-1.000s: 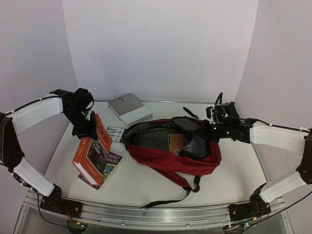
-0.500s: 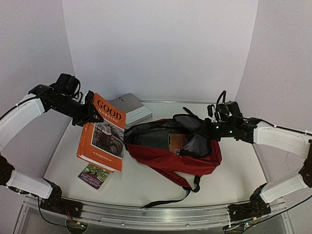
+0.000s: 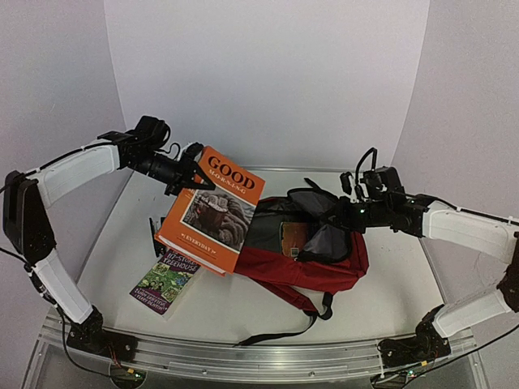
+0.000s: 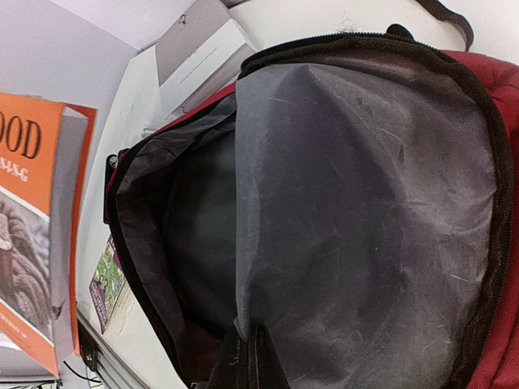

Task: Pack the student bag
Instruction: Pick up the book from the center of the board, then place the book in the student bag.

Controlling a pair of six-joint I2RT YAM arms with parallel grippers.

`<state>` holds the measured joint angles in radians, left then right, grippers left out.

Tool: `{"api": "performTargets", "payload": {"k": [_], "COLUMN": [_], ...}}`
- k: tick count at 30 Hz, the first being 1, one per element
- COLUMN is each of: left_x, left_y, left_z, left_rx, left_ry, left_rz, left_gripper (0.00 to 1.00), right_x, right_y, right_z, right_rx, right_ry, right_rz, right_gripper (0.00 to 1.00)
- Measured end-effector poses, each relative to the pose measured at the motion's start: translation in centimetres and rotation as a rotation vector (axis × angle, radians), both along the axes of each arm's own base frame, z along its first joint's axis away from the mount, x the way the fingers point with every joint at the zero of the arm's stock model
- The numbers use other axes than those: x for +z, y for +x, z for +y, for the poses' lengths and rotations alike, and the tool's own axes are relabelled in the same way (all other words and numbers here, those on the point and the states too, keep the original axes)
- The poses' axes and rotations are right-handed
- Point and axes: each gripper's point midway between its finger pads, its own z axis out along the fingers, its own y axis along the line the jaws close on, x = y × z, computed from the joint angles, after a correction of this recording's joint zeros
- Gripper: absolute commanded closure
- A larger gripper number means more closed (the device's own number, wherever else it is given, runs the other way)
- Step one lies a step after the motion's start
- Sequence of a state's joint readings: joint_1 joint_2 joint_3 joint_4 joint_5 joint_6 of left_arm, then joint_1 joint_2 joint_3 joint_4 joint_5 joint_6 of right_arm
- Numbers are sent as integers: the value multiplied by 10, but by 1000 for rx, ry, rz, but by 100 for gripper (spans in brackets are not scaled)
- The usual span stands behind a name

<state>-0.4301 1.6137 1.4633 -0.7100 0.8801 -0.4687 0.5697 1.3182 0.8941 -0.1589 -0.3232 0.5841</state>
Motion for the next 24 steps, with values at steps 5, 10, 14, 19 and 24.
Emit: {"api": "performTargets", "payload": {"k": [5, 10, 14, 19, 24], "left_x": [-22, -41, -62, -91, -114], "left_y": [4, 1, 0, 8, 17], "left_z": [-36, -60, -75, -91, -107], "left_rx": [-156, -273, -330, -363, -377], "left_ry": [-8, -1, 20, 55, 76], "left_rz": [16, 33, 68, 113, 142], "left_gripper": [75, 72, 71, 66, 50], "right_x": [8, 9, 10, 12, 11], "right_y": [-1, -2, -3, -5, -6], "right_z": [5, 7, 8, 9, 10], "right_rx": [35, 48, 61, 71, 75], "right_ry": [14, 13, 15, 21, 20], "right_rz": [-16, -20, -17, -15, -11], "right_gripper": [100, 100, 100, 100, 100]}}
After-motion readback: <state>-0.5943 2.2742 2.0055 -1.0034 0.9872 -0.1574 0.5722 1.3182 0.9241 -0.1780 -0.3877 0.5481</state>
